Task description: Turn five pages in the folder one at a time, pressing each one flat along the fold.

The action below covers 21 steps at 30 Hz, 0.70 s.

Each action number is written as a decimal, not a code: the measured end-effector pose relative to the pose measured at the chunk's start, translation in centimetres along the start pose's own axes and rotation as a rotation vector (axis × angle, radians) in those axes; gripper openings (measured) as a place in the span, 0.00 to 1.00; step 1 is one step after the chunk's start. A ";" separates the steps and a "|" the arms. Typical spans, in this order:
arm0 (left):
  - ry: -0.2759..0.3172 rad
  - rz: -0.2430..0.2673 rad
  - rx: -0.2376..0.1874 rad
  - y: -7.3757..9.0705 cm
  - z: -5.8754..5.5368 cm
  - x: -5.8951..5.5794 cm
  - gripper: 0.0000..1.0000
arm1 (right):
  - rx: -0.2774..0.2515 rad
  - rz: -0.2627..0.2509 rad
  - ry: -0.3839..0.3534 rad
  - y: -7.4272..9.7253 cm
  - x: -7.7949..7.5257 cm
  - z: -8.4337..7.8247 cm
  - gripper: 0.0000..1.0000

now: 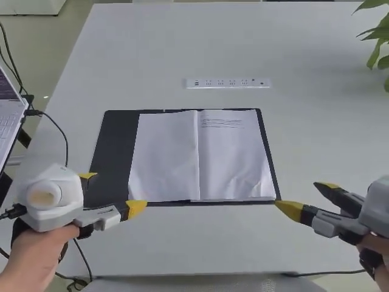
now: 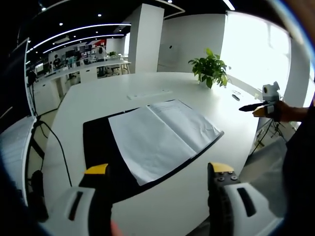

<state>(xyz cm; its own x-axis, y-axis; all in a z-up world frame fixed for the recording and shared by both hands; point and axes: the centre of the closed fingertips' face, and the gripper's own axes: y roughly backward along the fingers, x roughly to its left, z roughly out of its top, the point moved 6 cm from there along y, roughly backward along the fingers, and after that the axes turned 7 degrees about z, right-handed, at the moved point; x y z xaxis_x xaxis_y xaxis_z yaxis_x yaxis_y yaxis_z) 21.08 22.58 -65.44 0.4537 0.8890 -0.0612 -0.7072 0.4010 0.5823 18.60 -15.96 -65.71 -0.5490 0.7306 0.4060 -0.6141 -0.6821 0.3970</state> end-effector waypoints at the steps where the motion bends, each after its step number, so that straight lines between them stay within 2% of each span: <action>1: -0.010 -0.012 0.001 -0.3 0.2 -0.3 0.80 | -0.003 -0.002 -0.002 0.0 0.0 0.0 0.80; 6: -0.027 -0.047 0.005 -1.6 0.8 -1.3 0.80 | -0.002 -0.011 -0.005 0.2 -0.2 -0.2 0.79; 14: -0.074 -0.132 0.009 -3.7 2.0 -4.0 0.79 | -0.006 -0.029 -0.022 0.9 -0.7 -0.6 0.79; 21: -0.122 -0.201 0.006 -6.3 3.7 -6.1 0.78 | -0.008 -0.034 -0.033 1.3 -0.6 -0.8 0.79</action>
<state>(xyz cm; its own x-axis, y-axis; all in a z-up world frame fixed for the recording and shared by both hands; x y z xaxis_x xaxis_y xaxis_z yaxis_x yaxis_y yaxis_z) 24.72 13.85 -65.74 0.6478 0.7578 -0.0781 -0.5928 0.5657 0.5732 17.70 -17.23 -66.05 -0.5086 0.7520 0.4193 -0.6370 -0.6563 0.4044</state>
